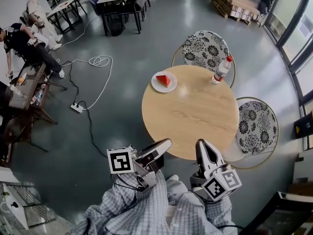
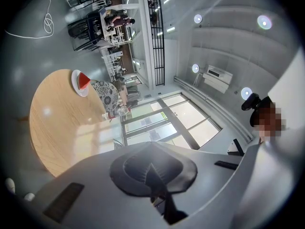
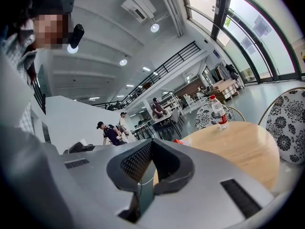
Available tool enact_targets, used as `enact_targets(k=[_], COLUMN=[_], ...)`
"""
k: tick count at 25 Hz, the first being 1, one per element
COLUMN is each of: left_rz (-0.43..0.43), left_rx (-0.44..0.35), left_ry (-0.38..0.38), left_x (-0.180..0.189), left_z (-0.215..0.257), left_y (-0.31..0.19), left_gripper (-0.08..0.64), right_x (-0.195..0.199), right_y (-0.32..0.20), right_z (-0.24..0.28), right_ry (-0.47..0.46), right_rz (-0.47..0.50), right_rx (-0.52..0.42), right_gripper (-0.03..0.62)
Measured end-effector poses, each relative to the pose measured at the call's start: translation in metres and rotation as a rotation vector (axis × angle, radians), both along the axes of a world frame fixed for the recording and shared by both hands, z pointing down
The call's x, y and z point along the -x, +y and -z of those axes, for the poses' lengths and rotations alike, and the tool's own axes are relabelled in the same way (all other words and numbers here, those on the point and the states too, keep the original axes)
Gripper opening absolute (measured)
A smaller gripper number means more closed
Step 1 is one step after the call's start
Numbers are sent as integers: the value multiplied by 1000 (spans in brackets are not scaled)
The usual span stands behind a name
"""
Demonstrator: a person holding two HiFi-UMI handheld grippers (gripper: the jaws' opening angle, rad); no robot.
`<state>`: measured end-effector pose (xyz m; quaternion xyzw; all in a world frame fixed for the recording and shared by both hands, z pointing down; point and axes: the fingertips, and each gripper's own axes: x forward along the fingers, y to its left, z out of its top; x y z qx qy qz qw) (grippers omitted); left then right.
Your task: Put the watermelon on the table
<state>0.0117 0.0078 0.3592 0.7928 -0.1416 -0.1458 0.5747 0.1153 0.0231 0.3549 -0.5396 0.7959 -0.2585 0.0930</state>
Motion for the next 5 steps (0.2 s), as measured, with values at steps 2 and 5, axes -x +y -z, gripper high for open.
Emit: enact_targets(k=[2, 5], left_rz=[0, 5], left_rx=[-4, 8], left_ry=[-2, 23], left_x=[1, -1], left_z=[1, 6], left_y=[0, 0], left_gripper=[6, 6], right_x=[1, 1], right_y=[0, 0], right_z=[1, 2], right_ry=[1, 4], right_rz=[3, 7], right_rx=[1, 2], right_gripper=[8, 8])
